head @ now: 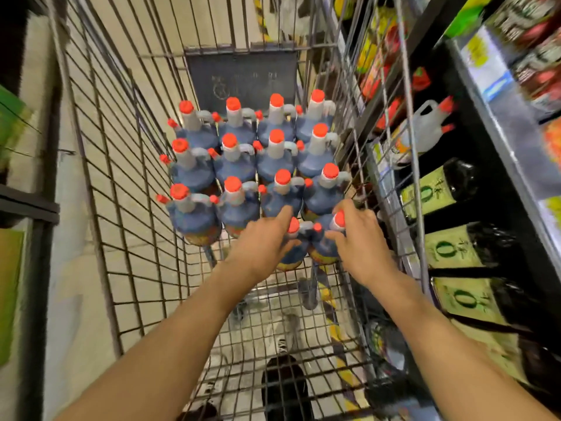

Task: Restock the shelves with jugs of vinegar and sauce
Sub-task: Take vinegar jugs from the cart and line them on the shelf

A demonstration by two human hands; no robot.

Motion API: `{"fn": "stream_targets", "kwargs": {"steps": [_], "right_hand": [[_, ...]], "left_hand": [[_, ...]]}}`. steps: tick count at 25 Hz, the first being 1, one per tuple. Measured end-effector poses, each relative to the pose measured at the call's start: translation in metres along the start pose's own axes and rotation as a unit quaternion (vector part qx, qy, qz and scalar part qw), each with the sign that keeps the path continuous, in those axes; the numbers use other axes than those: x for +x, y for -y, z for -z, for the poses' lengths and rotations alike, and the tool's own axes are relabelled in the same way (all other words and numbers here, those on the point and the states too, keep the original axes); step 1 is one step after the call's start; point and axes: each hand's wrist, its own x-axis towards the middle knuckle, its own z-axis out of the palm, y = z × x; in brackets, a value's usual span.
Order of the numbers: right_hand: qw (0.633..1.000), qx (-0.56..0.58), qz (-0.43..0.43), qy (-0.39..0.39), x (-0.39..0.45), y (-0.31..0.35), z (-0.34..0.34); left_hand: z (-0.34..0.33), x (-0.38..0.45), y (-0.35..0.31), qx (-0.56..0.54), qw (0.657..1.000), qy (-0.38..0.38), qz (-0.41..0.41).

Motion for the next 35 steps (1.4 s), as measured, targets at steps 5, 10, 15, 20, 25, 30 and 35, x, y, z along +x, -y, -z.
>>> {"fn": "stream_targets", "kwargs": {"steps": [5,10,15,20,25,30,35], "right_hand": [[0.999,0.012,0.038,0.024,-0.01,0.008,-0.006],[0.994,0.038,0.103,0.018,-0.009,0.033,-0.033],[0.992,0.033,0.121,0.034,-0.005,0.052,-0.056],[0.984,0.162,0.053,0.042,0.004,0.04,-0.059],[0.916,0.379,-0.061,0.118,0.009,0.01,-0.076],[0.881,0.402,-0.119,0.218,0.023,-0.016,-0.096],[0.858,0.426,-0.14,0.25,0.029,-0.024,-0.107]], "left_hand": [[0.006,-0.018,0.015,-0.011,1.0,-0.005,-0.025],[0.018,-0.047,0.047,-0.036,0.999,-0.026,0.01],[0.023,-0.068,0.067,-0.083,0.989,-0.117,0.038],[0.005,-0.068,0.075,-0.239,0.943,-0.184,0.14],[-0.036,-0.073,0.084,-0.453,0.835,-0.208,0.233],[-0.063,-0.064,0.088,-0.546,0.777,-0.174,0.262],[-0.068,-0.056,0.091,-0.557,0.794,-0.132,0.207]]}}
